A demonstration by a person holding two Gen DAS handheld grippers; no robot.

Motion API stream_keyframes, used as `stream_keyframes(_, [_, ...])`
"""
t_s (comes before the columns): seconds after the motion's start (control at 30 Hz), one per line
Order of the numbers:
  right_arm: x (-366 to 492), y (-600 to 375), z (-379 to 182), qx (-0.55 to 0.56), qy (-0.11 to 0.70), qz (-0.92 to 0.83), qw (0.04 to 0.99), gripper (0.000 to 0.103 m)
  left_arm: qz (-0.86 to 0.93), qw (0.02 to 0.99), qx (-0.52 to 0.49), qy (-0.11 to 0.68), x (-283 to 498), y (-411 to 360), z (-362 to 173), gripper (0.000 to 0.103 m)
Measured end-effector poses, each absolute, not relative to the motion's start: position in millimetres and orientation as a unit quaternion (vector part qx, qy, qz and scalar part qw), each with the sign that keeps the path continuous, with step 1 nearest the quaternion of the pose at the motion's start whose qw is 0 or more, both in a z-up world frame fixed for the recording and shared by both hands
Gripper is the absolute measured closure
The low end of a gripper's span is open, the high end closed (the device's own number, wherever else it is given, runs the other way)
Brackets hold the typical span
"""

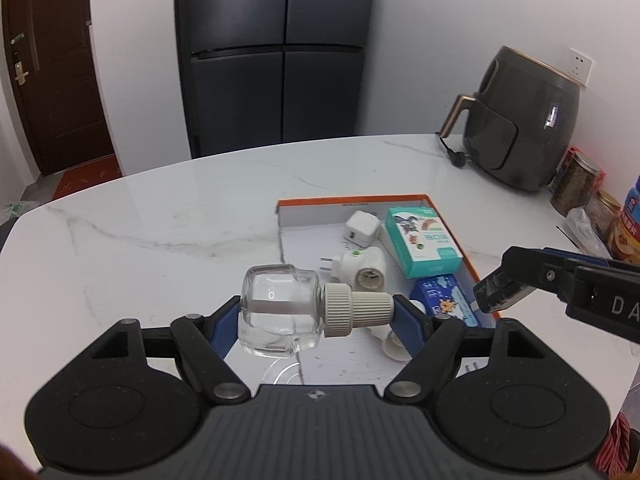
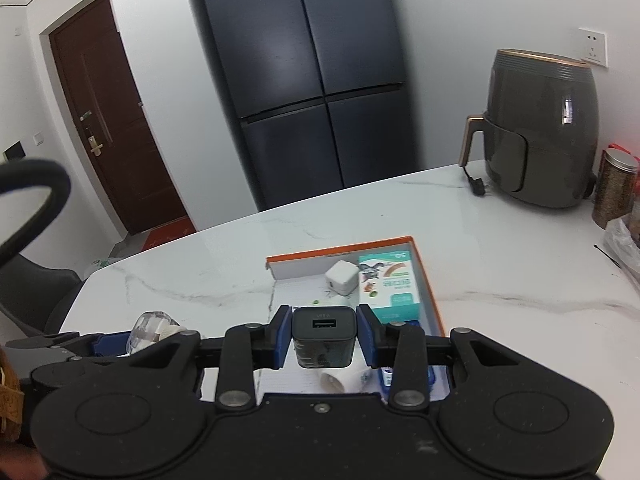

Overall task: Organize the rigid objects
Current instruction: 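Carry the glass bottle and black plug over the orange-rimmed box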

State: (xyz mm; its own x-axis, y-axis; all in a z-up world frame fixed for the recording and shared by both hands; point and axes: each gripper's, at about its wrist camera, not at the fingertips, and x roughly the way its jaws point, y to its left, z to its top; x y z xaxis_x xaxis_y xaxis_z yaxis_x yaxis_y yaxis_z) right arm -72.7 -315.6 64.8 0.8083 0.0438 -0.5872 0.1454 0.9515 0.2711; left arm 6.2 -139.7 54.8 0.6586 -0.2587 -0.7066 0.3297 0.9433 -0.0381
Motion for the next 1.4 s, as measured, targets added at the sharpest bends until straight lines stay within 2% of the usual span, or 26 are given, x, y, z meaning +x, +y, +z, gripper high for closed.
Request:
stream_keyframes(0.57, [-81,-349,59,0.160,0.313,-0.052,0.935,0.060,-0.187,0.902,0.054,0.385,7,-177,47,0.024])
stream_keyframes(1.4, [-85,-365,52,0.163,0.319,-0.041,0.933,0.060,-0.181,0.900,0.049,0.393,3,-192,42,0.024])
